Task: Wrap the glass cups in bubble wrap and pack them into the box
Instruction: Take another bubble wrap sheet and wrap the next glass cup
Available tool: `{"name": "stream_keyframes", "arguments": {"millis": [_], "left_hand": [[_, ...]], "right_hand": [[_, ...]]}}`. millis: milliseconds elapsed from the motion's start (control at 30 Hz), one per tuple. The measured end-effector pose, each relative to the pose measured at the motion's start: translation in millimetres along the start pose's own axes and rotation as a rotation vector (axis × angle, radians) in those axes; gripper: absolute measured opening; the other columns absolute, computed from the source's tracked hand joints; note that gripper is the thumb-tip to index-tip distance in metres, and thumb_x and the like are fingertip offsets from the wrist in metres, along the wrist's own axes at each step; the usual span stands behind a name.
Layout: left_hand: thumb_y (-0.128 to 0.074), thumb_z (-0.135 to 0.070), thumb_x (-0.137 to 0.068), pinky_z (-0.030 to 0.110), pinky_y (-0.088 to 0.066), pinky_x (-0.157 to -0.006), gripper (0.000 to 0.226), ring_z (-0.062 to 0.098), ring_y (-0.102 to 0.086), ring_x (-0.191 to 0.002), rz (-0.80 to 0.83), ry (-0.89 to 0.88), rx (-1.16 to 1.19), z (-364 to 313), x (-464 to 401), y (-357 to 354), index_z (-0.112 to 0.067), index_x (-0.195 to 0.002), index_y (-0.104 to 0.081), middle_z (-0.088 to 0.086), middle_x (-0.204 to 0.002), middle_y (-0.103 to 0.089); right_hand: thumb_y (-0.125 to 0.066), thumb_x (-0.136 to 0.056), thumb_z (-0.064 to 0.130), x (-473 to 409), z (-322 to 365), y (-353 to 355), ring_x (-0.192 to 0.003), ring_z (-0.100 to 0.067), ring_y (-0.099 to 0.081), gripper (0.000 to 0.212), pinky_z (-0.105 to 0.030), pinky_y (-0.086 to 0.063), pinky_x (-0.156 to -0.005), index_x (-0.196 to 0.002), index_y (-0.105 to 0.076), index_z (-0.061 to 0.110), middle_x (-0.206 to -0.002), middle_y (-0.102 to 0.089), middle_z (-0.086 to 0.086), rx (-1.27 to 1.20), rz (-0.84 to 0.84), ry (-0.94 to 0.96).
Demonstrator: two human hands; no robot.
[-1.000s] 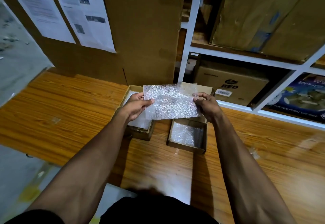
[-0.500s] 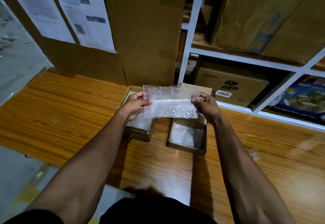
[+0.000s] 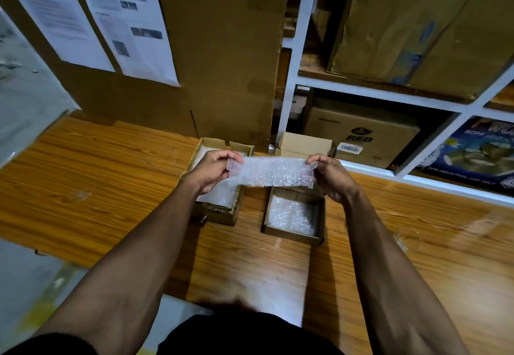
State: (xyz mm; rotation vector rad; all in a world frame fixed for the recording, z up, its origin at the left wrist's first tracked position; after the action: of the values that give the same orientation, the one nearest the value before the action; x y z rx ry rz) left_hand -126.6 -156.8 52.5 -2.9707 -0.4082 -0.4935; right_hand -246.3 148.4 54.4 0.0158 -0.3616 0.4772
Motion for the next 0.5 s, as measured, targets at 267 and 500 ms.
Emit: {"name": "stream_keyframes", "arguments": {"millis": [267,500], "left_hand": [[-0.059,-0.028,-0.107,0.038,-0.061,-0.088,0.026,0.020,-0.069,-0.098,0.029,0.044,0.062,5.1,4.0,-5.2,-0.006,-0.108,-0.073,0.008,-0.110,-0.075],[-0.062,-0.001,-0.103,0.020,-0.053,-0.064,0.033,0.004,-0.070,-0.080,0.073,0.032,-0.153,4.1,11.5,-9.2,-0.019,-0.131,-0.065,-0.006,-0.080,-0.071]], "right_hand": [[-0.073,-0.095,0.009,6.8,8.4,-5.1,-0.080,-0.016,-0.069,0.008,-0.027,-0.057,-0.064,-0.098,-0.066,0.010,-0.094,-0.069,-0.006,-0.046,0.039,-0.025],[-0.076,-0.089,-0.004,7.1,19.5,-11.1,-0.101,-0.027,-0.070,0.041,-0.030,-0.061,-0.072,-0.122,-0.060,0.014,-0.119,-0.062,-0.017,-0.032,-0.065,0.076]]}}
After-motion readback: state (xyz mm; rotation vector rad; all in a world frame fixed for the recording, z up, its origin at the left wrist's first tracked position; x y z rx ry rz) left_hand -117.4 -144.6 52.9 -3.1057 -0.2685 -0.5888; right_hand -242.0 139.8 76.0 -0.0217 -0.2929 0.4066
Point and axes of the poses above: each hand's wrist, its own x-axis away from the middle knuckle, its own y-axis out of the back of the hand, z = x × y, the point moved 2 cm from there along -x, towards the middle knuckle
